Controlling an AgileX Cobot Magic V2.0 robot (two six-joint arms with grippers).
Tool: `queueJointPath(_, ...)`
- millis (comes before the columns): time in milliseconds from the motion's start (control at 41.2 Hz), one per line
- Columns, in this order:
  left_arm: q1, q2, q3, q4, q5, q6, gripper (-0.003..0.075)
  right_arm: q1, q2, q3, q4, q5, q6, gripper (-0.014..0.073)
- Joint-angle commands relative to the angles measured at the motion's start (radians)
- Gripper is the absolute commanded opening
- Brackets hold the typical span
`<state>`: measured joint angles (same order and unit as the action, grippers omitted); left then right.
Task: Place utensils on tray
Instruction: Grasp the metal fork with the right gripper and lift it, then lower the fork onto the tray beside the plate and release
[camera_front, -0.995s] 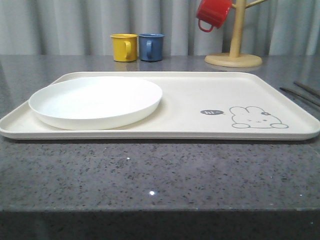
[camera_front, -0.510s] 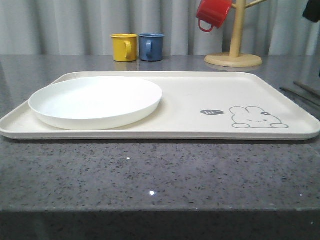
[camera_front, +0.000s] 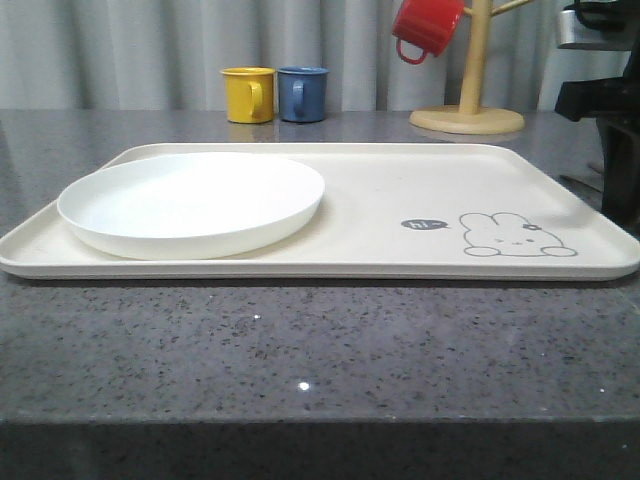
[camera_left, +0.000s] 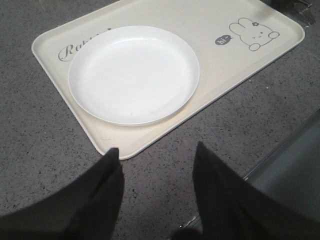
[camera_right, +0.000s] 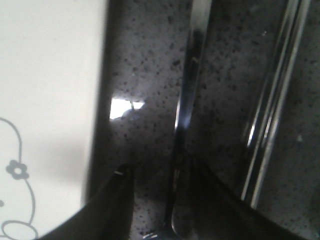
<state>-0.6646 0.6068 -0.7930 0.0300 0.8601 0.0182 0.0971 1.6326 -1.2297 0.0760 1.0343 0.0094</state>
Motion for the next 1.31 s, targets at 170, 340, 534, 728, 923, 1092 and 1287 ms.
queueJointPath(170,-0.008,0.001,-0.025,0.0,-0.073,-0.01,0.0313,0.003,-0.036,-0.031,-0.001,-0.021,-0.009,0.0033)
queueJointPath(340,-0.008,0.001,-0.025,0.0,-0.073,-0.01,0.0313,0.003,-0.04,-0.033,-0.014,-0.017,-0.009,-0.0006)
queueJointPath(534,-0.008,0.001,-0.025,0.0,-0.073,-0.01,0.0313,0.015,-0.088,-0.1,-0.001,0.071,-0.009,-0.0006)
queueJointPath(728,-0.008,0.001,-0.025,0.0,-0.073,-0.01,0.0313,0.155,-0.106,-0.216,0.027,0.125,-0.009,-0.0006)
queueJointPath(923,-0.008,0.001,-0.025,0.0,-0.073,-0.01,0.0313,0.343,-0.058,-0.304,0.036,0.121,0.079,-0.0006)
queueJointPath(1092,-0.008,0.001,-0.025,0.0,-0.073,-0.01,0.0313,0.388,0.004,-0.322,0.036,0.035,0.294,-0.0006)
queueJointPath(1287,-0.008,0.001,-0.025,0.0,-0.073,-0.01,0.0313,0.388,0.074,-0.322,0.039,-0.029,0.473,-0.0006)
